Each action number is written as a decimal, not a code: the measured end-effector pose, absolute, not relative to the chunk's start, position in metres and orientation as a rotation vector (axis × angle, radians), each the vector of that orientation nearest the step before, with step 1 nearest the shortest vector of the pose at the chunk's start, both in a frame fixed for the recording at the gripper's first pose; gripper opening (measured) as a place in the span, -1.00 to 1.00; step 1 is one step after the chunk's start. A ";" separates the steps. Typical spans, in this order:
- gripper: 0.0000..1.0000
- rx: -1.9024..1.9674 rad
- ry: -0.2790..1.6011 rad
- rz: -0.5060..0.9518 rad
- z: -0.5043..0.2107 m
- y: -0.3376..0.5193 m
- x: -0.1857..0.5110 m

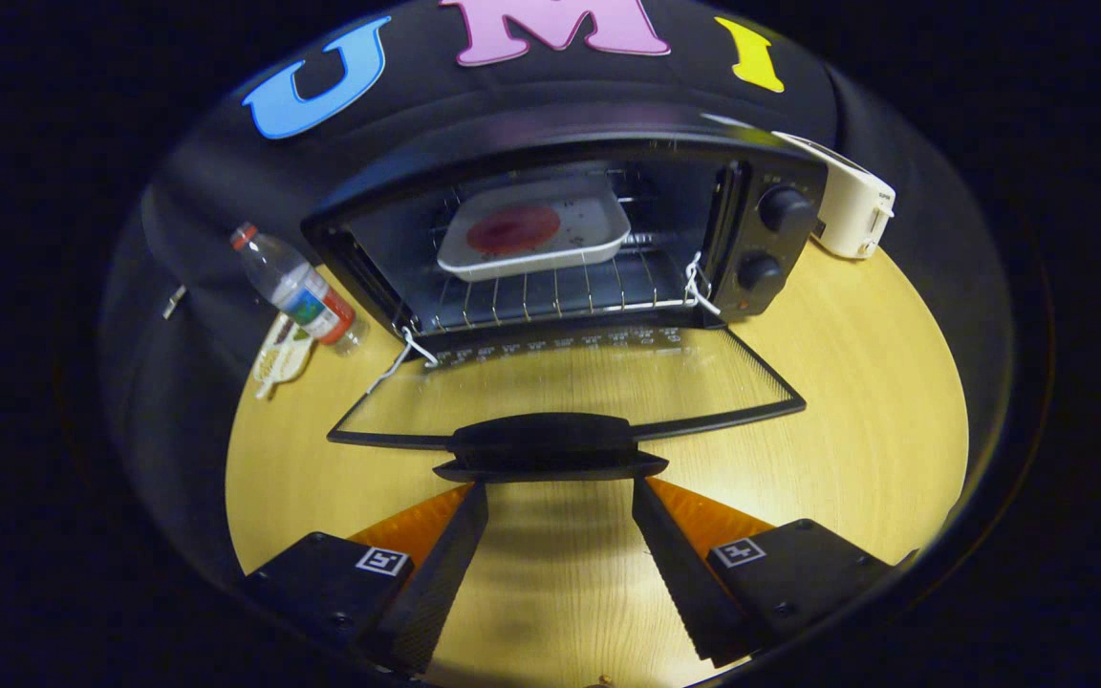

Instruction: Open the toaster oven, put the food inside, and close the toaster oven door.

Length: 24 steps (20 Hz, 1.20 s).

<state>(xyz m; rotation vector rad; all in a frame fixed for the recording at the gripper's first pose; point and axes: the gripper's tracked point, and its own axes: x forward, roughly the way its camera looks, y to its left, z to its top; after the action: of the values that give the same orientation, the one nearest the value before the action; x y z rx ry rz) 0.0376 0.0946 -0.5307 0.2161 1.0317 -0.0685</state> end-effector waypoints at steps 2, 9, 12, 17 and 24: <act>0.97 0.270 0.929 -0.057 -0.506 0.094 0.051; 0.98 0.253 0.905 -0.038 -0.484 0.090 0.038; 0.97 0.273 0.871 -0.010 -0.464 0.091 0.037; 0.97 0.229 0.672 0.026 -0.368 0.060 0.055; 0.96 0.125 0.209 0.010 -0.144 -0.004 0.077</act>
<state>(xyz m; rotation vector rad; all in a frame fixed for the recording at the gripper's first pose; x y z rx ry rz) 0.0771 -0.0037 -0.1443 0.1254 0.2087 0.0099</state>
